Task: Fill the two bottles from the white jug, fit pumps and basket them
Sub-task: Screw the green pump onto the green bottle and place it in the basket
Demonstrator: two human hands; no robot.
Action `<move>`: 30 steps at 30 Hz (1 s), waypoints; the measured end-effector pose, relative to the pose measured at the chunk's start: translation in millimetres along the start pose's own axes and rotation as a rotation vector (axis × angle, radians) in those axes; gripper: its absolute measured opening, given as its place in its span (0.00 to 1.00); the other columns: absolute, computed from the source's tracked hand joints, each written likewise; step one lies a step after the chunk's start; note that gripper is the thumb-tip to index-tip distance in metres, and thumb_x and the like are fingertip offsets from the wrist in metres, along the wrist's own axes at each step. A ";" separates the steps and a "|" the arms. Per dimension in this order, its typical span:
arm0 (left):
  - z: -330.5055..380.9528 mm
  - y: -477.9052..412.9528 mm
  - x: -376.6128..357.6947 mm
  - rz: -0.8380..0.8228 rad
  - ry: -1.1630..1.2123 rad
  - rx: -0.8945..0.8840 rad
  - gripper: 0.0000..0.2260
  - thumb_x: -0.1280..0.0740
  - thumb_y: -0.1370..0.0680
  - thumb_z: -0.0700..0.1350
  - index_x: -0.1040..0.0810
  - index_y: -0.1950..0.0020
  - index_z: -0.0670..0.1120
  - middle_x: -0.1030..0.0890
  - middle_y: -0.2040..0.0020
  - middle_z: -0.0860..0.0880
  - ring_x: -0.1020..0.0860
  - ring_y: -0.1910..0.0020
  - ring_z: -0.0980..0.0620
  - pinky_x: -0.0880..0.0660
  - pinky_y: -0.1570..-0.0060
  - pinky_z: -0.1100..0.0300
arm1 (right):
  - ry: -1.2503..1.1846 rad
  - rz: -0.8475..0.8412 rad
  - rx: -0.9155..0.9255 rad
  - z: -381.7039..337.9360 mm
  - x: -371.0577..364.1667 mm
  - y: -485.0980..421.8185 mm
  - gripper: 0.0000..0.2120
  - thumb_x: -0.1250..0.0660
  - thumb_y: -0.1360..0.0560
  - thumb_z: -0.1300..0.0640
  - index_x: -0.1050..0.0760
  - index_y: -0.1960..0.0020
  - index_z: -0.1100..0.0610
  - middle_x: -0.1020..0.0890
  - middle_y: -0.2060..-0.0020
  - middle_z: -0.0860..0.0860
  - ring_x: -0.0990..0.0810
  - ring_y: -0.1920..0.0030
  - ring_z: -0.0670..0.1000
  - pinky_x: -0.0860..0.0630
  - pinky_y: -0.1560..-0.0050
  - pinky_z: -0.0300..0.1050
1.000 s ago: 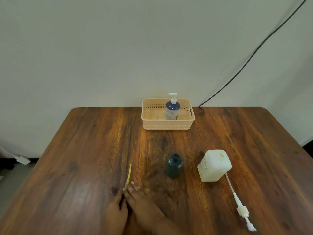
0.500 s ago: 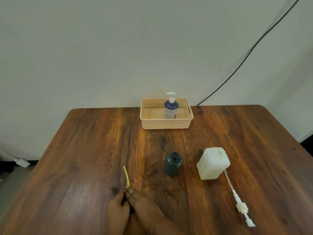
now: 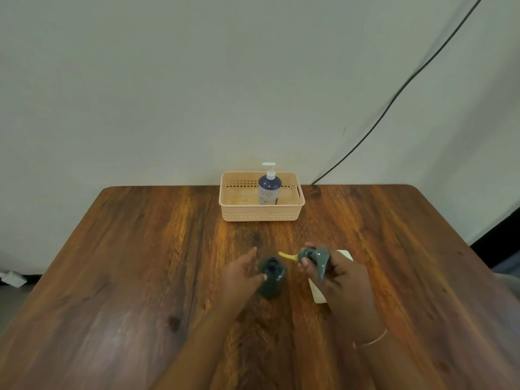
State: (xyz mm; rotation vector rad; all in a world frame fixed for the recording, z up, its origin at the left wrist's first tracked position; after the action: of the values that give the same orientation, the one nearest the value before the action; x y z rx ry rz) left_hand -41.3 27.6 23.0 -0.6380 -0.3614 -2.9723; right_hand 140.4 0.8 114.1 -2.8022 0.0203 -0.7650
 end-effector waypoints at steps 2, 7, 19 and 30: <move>-5.3 -7.9 -16.9 -0.052 -0.096 0.014 0.33 0.27 0.30 0.40 0.36 0.28 0.48 0.28 0.31 0.49 0.30 0.33 0.52 0.35 0.42 0.66 | -0.002 -0.011 -0.010 5.5 -1.6 -1.5 0.09 0.31 0.29 0.57 0.21 0.48 0.51 0.15 0.57 0.49 0.18 0.55 0.48 0.22 0.54 0.37; -11.4 -19.4 -37.2 -0.065 -0.165 0.000 0.37 0.24 0.33 0.43 0.37 0.28 0.47 0.29 0.30 0.48 0.31 0.33 0.51 0.34 0.36 0.62 | 0.014 -0.037 -0.038 17.3 -12.5 -10.4 0.08 0.31 0.28 0.57 0.21 0.49 0.54 0.16 0.58 0.49 0.18 0.57 0.46 0.25 0.56 0.30; -8.2 -25.5 -32.0 -0.023 -0.177 -0.056 0.26 0.26 0.32 0.43 0.27 0.34 0.49 0.20 0.40 0.50 0.23 0.42 0.52 0.29 0.42 0.62 | 0.261 -0.392 -0.135 68.4 -90.9 -60.2 0.07 0.36 0.25 0.60 0.24 0.49 0.62 0.24 0.54 0.52 0.26 0.59 0.44 0.29 0.68 0.27; -12.1 -27.2 -29.8 -0.063 -0.118 -0.040 0.24 0.26 0.32 0.41 0.25 0.37 0.48 0.18 0.43 0.49 0.23 0.46 0.56 0.29 0.47 0.66 | -0.027 -0.221 -0.334 101.2 -92.5 -40.5 0.16 0.33 0.28 0.65 0.25 0.42 0.55 0.20 0.44 0.51 0.22 0.47 0.47 0.26 0.64 0.25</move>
State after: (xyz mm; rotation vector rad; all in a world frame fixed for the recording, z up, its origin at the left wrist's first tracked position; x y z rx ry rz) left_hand -22.5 51.8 -5.8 -0.8234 -0.3364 -3.0161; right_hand 109.5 69.6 -7.3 -3.1708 -0.1863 -0.8410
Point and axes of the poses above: each hand's wrist, its own y-axis away from the middle knuckle, its own x-axis out of the back of the hand, z = x × y, the point moved 6 cm from there along -y, towards the middle knuckle
